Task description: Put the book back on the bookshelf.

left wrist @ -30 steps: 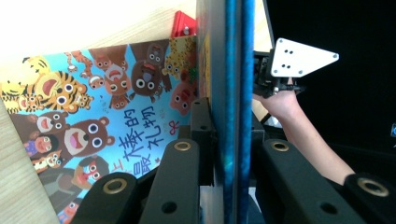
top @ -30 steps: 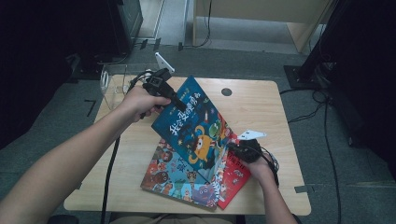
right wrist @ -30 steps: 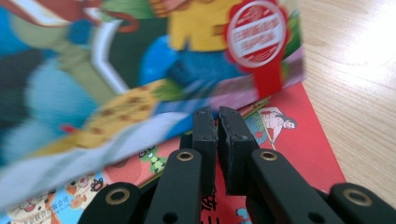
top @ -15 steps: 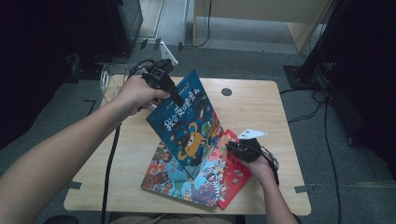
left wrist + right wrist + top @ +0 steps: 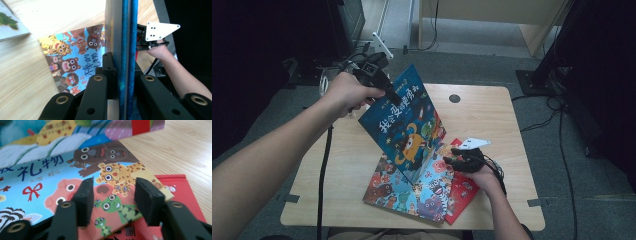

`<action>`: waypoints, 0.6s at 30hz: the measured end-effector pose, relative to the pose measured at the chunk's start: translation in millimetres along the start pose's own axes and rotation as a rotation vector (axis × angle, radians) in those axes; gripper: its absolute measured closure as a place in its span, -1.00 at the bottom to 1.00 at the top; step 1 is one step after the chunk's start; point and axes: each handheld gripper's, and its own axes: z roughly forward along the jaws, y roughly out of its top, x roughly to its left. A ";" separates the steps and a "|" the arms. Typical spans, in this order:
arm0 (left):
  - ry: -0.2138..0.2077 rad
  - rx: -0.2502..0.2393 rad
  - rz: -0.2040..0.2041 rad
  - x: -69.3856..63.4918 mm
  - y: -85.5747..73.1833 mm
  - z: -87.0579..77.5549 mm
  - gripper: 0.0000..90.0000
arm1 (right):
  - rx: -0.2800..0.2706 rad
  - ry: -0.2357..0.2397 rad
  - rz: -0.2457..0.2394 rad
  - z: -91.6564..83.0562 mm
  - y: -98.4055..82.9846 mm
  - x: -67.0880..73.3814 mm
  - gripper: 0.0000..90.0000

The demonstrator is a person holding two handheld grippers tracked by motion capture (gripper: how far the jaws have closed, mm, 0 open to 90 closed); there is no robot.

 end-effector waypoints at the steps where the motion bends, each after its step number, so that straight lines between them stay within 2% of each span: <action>1: 0.003 0.001 0.001 0.6 -0.7 -1.7 0.84 | -0.004 0.004 0.002 0.7 -0.1 0.2 0.06; 6: 0.008 -0.003 -0.008 4.8 -4.4 -7.0 0.84 | -0.014 0.015 -0.012 3.1 -0.5 0.0 -0.05; 7: 0.002 -0.007 -0.013 7.5 -6.1 -9.4 0.84 | -0.019 0.025 -0.024 4.5 -0.9 0.4 -0.13; 10: -0.006 -0.014 -0.022 12.0 -9.5 -13.5 0.84 | -0.022 0.023 -0.040 5.5 -1.1 0.8 -0.21; 12: -0.005 -0.023 -0.029 14.1 -11.6 -16.4 0.84 | -0.042 0.025 -0.034 7.7 -3.0 1.5 -0.34; 14: -0.002 -0.028 -0.031 16.4 -13.3 -18.9 0.84 | -0.040 0.031 -0.059 8.2 -3.5 1.9 -0.37; 18: 0.002 -0.036 -0.044 19.8 -16.2 -22.5 0.84 | -0.047 0.038 -0.073 9.3 -4.8 2.7 -0.45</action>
